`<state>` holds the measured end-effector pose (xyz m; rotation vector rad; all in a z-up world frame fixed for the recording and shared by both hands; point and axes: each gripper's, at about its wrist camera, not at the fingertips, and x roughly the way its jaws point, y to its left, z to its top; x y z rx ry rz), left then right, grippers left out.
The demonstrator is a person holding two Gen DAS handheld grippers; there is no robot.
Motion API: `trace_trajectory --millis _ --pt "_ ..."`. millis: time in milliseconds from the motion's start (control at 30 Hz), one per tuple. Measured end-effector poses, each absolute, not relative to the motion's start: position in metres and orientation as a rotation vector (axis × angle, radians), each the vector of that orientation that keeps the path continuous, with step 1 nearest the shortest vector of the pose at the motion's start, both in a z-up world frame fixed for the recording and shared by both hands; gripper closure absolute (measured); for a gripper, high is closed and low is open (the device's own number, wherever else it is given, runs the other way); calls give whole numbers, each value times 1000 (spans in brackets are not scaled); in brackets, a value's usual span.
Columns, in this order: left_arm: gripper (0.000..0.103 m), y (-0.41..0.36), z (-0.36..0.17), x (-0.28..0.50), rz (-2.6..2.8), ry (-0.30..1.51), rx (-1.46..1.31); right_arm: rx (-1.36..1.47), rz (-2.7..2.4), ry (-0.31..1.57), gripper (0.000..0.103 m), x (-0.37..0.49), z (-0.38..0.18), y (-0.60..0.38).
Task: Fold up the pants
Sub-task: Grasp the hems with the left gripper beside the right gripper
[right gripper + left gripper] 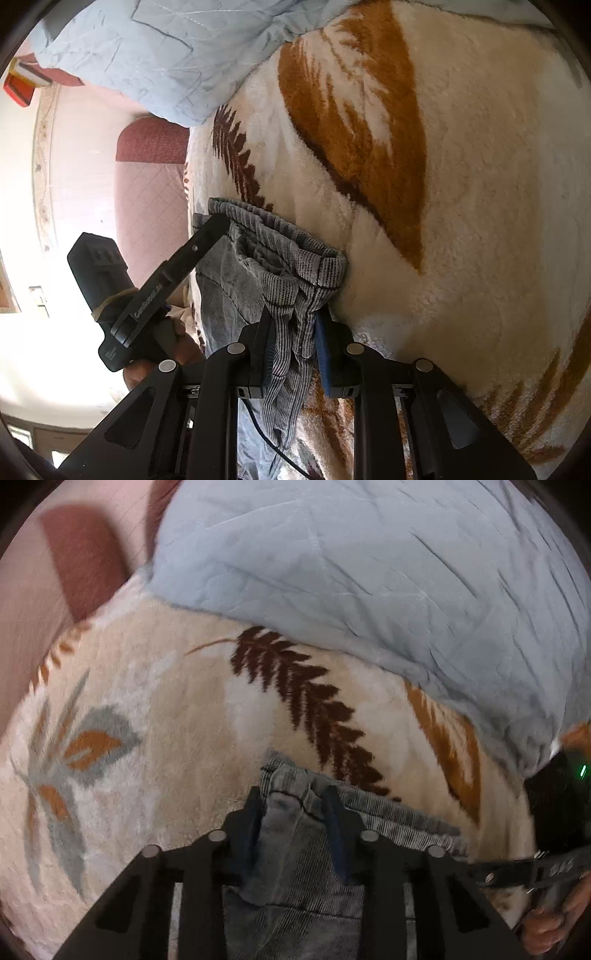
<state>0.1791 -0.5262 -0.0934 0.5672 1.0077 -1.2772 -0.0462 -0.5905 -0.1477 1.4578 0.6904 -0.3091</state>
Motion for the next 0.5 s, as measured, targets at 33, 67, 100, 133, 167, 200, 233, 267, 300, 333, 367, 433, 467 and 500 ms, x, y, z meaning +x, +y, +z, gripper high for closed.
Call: trace_trajectory --millis 33,67,100,133,167,200,233,267,300,333,367,433,467,500 --pt "78 -525 -92 175 -1288 989 580 1454 -310 691 86 -45 -147 -590" --pt "83 -524 -90 174 -1296 979 580 1451 -312 691 86 -44 -147 -590" --pt "86 -522 -87 174 -1301 974 573 1445 -313 693 86 -44 -146 -589" --pt "87 -520 -84 174 -1304 968 563 1437 -312 693 85 -43 -144 -588" --pt "89 -518 -82 174 -1304 962 556 1428 -313 694 85 -42 -143 -588" --pt "89 -515 -78 176 -1304 951 549 1412 -317 695 85 -40 -141 -587" --pt "89 -513 -76 176 -1305 950 538 1399 -320 697 85 -39 -139 -585" --pt "89 -509 -74 175 -1305 953 522 1392 -322 695 86 -38 -138 -585" --pt "89 -507 -72 176 -1304 955 504 1386 -324 693 86 -38 -136 -583" --pt "89 -502 -69 177 -1304 954 486 1382 -325 692 86 -37 -135 -582" --pt "89 -498 -67 179 -1306 955 464 1380 -323 690 87 -37 -134 -582" --pt "89 -494 -58 183 -1312 955 425 1372 -317 682 87 -36 -131 -581" --pt "89 -489 -54 185 -1315 946 411 1359 -312 676 88 -36 -127 -580" --pt "89 -488 -52 184 -1318 938 396 1346 -307 668 88 -35 -123 -579"
